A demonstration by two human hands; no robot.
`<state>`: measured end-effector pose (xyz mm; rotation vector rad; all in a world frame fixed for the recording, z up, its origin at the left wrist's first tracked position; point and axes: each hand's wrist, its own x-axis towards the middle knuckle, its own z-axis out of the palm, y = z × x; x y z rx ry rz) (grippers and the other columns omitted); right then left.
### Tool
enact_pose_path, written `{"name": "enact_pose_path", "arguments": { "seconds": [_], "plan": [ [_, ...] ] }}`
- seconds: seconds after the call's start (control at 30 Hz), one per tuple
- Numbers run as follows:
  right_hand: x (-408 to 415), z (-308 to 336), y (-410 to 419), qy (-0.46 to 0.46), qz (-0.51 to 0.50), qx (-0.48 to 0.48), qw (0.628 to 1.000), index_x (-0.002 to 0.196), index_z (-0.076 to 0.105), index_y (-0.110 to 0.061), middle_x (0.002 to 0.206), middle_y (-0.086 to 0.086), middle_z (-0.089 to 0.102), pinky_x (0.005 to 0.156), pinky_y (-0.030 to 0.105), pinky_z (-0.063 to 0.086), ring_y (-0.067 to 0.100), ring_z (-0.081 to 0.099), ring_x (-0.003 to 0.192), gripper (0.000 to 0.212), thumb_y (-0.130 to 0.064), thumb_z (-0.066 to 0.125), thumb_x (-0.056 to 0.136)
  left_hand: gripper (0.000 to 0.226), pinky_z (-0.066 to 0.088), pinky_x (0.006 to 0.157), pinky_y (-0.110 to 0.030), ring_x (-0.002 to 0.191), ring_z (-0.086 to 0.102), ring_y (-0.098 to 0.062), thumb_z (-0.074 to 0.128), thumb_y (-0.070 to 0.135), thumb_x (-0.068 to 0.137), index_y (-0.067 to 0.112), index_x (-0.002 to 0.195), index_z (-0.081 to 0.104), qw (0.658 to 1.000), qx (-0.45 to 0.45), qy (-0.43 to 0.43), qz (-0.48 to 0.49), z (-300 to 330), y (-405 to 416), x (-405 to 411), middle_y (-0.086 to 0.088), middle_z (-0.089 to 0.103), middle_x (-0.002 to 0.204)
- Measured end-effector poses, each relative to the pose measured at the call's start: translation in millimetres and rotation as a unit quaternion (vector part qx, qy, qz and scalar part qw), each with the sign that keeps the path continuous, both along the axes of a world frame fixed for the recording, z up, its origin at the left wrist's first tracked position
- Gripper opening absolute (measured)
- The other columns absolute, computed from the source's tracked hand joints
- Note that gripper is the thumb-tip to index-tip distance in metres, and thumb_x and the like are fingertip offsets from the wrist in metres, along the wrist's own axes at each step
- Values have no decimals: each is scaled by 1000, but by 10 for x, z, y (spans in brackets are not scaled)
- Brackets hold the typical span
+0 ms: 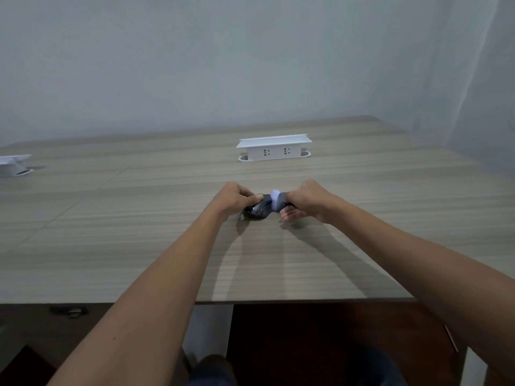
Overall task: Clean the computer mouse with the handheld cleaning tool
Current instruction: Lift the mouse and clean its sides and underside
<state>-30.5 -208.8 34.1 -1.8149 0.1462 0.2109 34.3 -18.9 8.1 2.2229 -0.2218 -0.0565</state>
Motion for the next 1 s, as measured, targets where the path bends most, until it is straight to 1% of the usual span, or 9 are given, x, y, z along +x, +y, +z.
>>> {"name": "enact_pose_path", "arguments": {
  "seconds": [0.1, 0.2, 0.37, 0.5, 0.63, 0.73, 0.83, 0.93, 1.0],
  "plan": [
    [-100, -23, 73, 21, 30, 13, 999, 72, 64, 11, 74, 25, 68, 66, 33, 63, 30, 66, 65, 14, 6, 62, 85, 31, 47, 68, -17, 88, 62, -18, 72, 24, 93, -1, 110, 76, 1000, -6, 1, 1, -2, 1, 5, -13, 72, 97],
    [-116, 6, 81, 27, 38, 15, 999, 73, 63, 9, 75, 25, 68, 74, 34, 63, 29, 66, 67, 16, 6, 58, 88, 31, 49, 71, -23, 88, 61, -19, 72, 25, 93, -2, 110, 76, 1000, -4, -1, 6, -8, 4, 7, -14, 73, 99],
    [54, 32, -24, 11, -29, 23, 999, 98, 66, 21, 81, 26, 66, 72, 37, 65, 27, 65, 60, 21, 11, 61, 80, 30, 47, 72, -25, 85, 62, -18, 71, 25, 93, -1, 107, 78, 1000, -8, -5, 11, -34, 12, 8, -20, 76, 103],
    [-13, 1, 14, 14, -17, 42, 999, 84, 64, 14, 81, 27, 64, 76, 41, 64, 31, 65, 67, 6, 10, 59, 84, 29, 50, 77, -30, 83, 63, -21, 72, 25, 92, -1, 104, 78, 1000, -13, -5, 12, -52, 7, 23, -23, 76, 102],
    [-78, -57, 70, 48, 25, 61, 997, 87, 60, 14, 69, 26, 70, 67, 34, 65, 31, 70, 64, 15, 4, 51, 94, 32, 51, 84, -33, 86, 62, -19, 72, 27, 92, -1, 108, 77, 1000, -10, -8, 15, -50, 2, 35, -17, 75, 101],
    [-18, 2, 25, 32, 11, 48, 998, 83, 63, 13, 72, 24, 69, 73, 34, 64, 28, 68, 64, 12, 6, 57, 90, 31, 48, 78, -29, 85, 62, -20, 71, 24, 93, -3, 106, 77, 1000, -17, -5, 13, -51, 8, 42, -17, 74, 96],
    [109, 44, -71, 2, -32, 49, 998, 99, 68, 20, 89, 25, 67, 65, 29, 64, 26, 64, 63, 22, 11, 62, 80, 29, 47, 71, -28, 81, 61, -24, 72, 24, 93, -2, 104, 78, 999, -28, 1, 17, -67, 14, 36, -24, 75, 99],
    [91, 4, -43, 5, -37, 48, 998, 105, 67, 22, 84, 24, 66, 66, 32, 65, 28, 65, 65, 31, 12, 67, 75, 28, 47, 74, -30, 79, 61, -23, 73, 24, 92, -1, 102, 78, 999, -35, 1, 22, -87, 5, 43, -26, 75, 101],
    [31, -39, 23, 18, -5, 61, 998, 97, 67, 21, 80, 24, 64, 72, 37, 64, 31, 66, 72, 22, 9, 67, 78, 28, 48, 77, -30, 81, 62, -21, 73, 24, 92, -1, 102, 78, 999, -39, 0, 20, -101, 8, 51, -22, 76, 98]
  ]
}}
